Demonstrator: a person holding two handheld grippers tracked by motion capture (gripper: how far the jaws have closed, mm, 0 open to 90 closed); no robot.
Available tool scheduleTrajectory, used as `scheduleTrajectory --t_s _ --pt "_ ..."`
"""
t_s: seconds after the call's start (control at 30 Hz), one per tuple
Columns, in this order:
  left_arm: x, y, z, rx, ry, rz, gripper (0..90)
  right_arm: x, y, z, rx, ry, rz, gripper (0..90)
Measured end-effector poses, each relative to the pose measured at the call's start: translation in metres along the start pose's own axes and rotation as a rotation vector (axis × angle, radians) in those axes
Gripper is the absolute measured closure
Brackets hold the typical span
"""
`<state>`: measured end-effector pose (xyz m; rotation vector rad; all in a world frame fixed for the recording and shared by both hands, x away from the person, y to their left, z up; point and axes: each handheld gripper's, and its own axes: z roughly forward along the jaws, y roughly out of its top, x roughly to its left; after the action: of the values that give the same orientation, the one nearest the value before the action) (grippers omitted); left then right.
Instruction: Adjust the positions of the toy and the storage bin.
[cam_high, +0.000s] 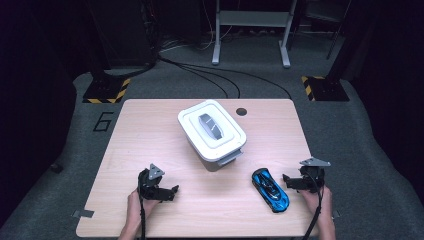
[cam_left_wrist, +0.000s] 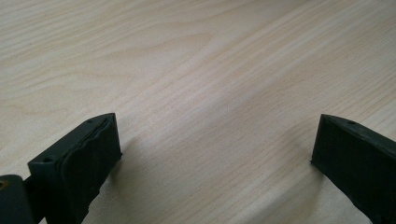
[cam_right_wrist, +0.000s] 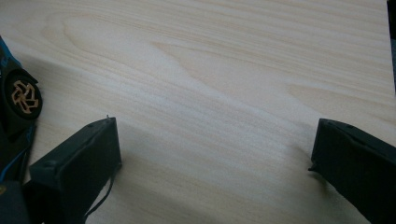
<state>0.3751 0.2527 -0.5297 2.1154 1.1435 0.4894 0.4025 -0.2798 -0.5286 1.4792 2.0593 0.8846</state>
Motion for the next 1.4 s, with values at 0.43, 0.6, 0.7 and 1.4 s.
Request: scheduleTrajectory --t_s 0.43,0.6,0.7,1.4 --pt "-0.002 -0.001 -0.001 -0.003 0.01 -0.007 1.3 0.004 0.023 -0.009 0.037 0.002 0.025 0.0" --pt "-0.001 -0.001 -0.001 0.006 0.006 0.003 1.3 0.011 0.042 -0.018 0.022 0.003 -0.004 0.0" --pt "-0.001 -0.001 -0.001 0.009 0.006 0.005 1.3 0.014 0.049 -0.022 0.014 0.012 -0.01 0.0" --pt "-0.002 -0.001 -0.001 0.0 0.009 0.001 1.3 0.056 0.13 -0.054 -0.089 0.094 -0.114 1.9"
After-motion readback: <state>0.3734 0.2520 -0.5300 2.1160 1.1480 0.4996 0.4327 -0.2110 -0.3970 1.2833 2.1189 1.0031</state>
